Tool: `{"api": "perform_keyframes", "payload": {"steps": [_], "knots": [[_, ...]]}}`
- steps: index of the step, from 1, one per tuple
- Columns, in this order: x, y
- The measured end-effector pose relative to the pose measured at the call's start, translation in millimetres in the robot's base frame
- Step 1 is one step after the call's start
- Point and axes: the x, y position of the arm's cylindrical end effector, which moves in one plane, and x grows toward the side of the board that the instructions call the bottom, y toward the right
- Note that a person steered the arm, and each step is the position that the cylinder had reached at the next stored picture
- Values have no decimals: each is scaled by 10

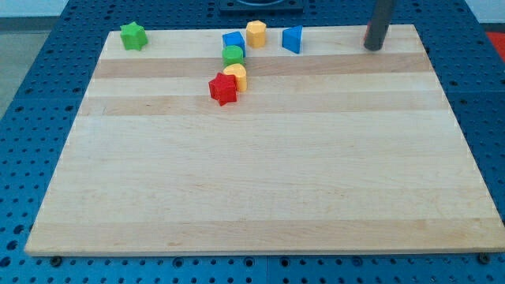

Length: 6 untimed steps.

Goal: Place the red star vertically at the bottom side of the green star

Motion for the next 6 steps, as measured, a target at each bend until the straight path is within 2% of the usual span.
{"api": "perform_keyframes", "payload": {"steps": [1, 3, 4, 5, 6], "knots": [[-114, 13], [461, 58], [468, 58], [669, 31], [985, -281]]}}
